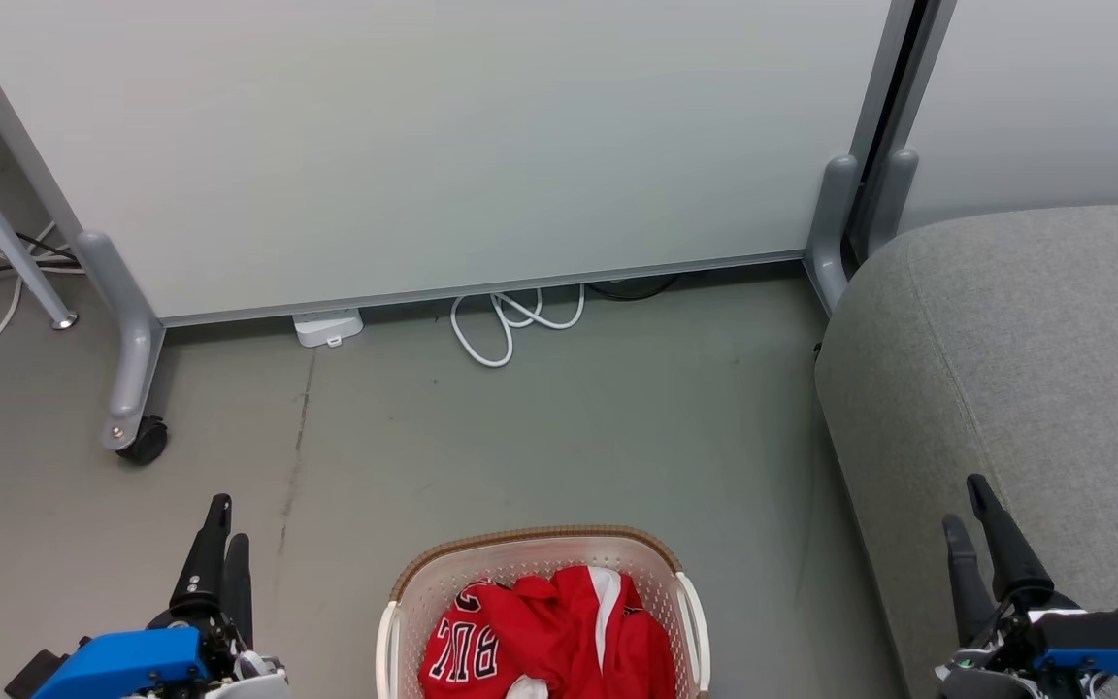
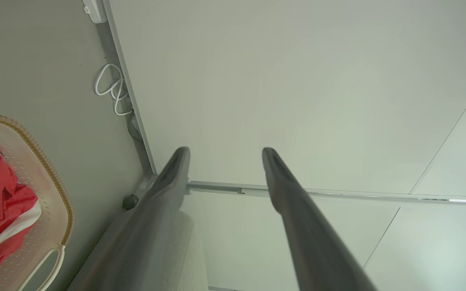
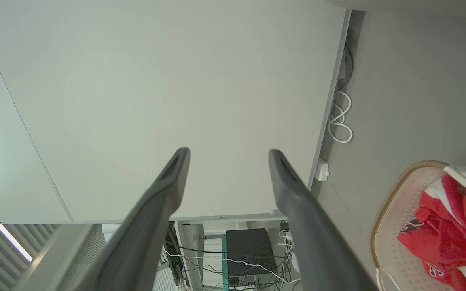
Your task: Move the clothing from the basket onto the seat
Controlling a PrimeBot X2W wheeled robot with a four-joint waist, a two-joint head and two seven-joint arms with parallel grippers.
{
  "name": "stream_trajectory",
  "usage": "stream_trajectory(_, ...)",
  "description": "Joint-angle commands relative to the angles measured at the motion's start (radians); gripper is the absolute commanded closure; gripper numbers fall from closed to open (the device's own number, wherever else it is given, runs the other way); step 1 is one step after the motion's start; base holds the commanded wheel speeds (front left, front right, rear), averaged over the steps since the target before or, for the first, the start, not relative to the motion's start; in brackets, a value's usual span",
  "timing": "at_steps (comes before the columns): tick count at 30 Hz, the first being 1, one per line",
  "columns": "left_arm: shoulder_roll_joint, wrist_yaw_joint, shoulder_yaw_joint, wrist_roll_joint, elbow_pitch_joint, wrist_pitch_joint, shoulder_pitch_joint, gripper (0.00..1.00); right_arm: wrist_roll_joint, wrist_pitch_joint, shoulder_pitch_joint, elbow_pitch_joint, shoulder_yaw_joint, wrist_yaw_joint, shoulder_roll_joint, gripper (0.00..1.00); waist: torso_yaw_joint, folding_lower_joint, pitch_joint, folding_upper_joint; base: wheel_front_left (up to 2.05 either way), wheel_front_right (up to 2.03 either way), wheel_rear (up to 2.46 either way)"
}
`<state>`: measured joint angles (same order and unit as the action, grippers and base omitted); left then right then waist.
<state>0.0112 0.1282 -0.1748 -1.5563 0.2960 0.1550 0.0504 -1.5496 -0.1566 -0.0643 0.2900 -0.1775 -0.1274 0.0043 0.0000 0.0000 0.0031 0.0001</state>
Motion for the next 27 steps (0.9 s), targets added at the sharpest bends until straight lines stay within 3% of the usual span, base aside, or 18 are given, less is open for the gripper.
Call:
stream_trajectory(1,-0.023,-0.051,0.1,0.391,-0.053,-0.109,0.036,0.0,0.401,0.11,-0.01,-0.063,0.03,-0.002,-0.008,0.0,0.003,0.0,0.002,-0.0001,0.0,0.0,0.0)
stream_trajectory(15,-0.053,-0.092,0.178,0.659,-0.062,-0.171,0.03,0.0,0.691,0.172,0.006,-0.091,0.052,-0.003,-0.012,0.0,0.006,0.0,0.0,-0.0001,0.0,0.0,0.0)
stream_trajectory(27,-0.07,-0.106,0.23,0.806,-0.05,-0.214,0.03,0.0,0.865,0.205,0.015,-0.095,0.063,-0.003,-0.015,0.0,0.006,0.0,-0.004,-0.0001,0.0,0.0,0.0)
